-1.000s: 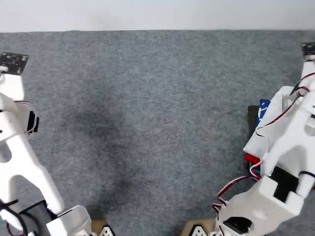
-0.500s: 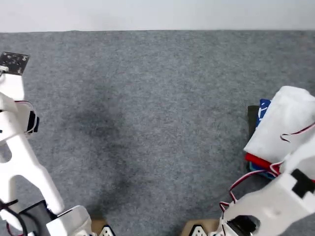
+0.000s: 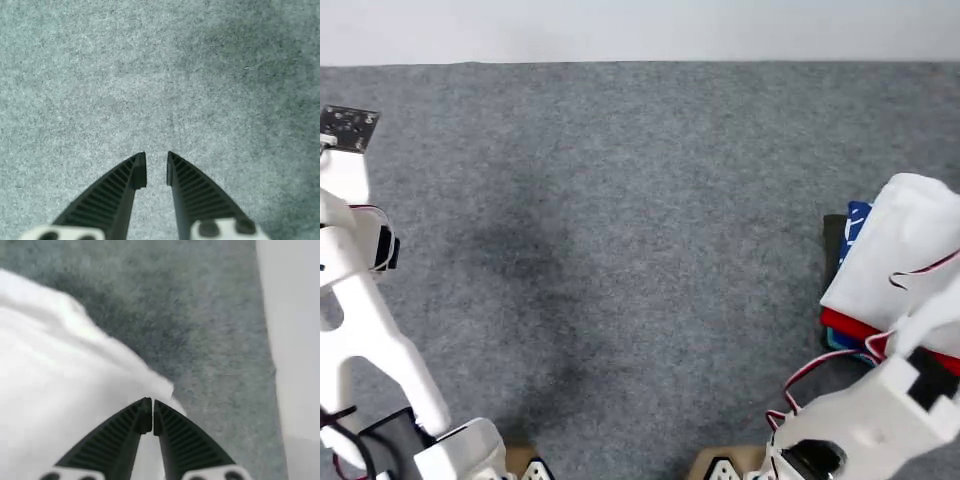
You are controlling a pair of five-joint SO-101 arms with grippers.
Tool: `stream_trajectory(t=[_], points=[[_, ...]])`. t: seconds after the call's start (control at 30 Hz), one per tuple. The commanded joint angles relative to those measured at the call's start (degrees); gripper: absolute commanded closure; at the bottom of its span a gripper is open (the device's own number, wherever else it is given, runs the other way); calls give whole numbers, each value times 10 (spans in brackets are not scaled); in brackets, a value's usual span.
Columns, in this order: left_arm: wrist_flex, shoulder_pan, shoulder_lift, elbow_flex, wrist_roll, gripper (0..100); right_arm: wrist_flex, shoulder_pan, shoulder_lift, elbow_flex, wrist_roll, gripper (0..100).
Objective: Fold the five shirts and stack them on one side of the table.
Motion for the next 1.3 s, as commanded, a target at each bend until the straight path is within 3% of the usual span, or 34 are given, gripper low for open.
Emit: stream_trajectory(t=[0.0, 0.27, 0.53, 0.93, 1.1, 1.27], points=[[-2, 2, -20, -2, -2, 925, 92, 12, -76, -42, 5, 990], [-2, 4, -19, -2, -2, 925, 264, 64, -86, -33, 7, 990], [-4, 4, -16, -1, -3, 925, 211, 139, 23, -19, 65, 990], [-1, 5, -21, -12, -4, 925, 390, 44, -97, -105, 62, 990], [12, 18, -50, -58, 4, 925, 470, -28, -184, -105, -17, 990], [12, 93, -180, -71, 63, 921, 479, -65, -262, -84, -192, 990]])
